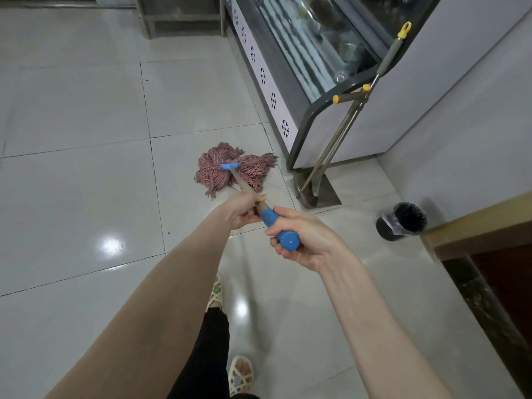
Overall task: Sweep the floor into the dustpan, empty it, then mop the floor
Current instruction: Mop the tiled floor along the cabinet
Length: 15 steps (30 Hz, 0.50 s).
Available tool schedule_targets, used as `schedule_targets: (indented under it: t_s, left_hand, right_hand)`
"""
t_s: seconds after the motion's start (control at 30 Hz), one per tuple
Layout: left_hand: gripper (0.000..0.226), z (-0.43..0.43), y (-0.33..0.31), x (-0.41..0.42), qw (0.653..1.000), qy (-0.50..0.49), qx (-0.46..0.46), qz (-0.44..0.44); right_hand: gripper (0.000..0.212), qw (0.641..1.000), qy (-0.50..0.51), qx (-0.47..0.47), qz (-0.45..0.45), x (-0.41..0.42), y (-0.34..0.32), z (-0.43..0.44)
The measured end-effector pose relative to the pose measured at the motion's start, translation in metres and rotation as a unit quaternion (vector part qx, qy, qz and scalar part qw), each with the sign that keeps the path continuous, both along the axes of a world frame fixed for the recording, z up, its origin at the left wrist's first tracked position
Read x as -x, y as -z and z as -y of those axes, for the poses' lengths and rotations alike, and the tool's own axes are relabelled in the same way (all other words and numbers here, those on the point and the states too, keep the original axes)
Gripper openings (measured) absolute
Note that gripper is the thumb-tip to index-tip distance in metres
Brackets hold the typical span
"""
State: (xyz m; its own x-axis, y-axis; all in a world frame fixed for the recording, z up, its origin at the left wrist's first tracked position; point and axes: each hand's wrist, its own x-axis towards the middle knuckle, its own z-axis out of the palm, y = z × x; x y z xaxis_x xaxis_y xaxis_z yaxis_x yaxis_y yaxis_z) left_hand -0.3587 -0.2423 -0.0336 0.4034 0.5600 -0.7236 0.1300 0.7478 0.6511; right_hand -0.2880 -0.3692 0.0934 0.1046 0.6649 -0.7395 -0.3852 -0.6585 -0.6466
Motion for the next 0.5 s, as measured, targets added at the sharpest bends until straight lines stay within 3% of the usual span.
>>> schedule_targets:
  t_s: [0.1, 0.23, 0.5]
  left_hand:
    - [0.025, -0.044, 0.002, -0.007, 1.0, -0.029, -0.003, 0.011]
    - [0.019, -0.116, 0.007, -0.015, 0.999, -0.049, 0.007, 0.018]
    - [0.018, -0.271, 0.0, -0.039, 0.998, -0.052, 0.016, 0.018]
  right_hand:
    - [0.048, 1.0, 0.001, 0.002, 0.015, -0.004, 0.005, -0.049]
    - [0.03, 1.0, -0.018, -0.001, 0.02, -0.011, 0.002, -0.122]
    - [0.04, 1.0, 0.0, 0.015, 0.019, -0.036, 0.001, -0.28]
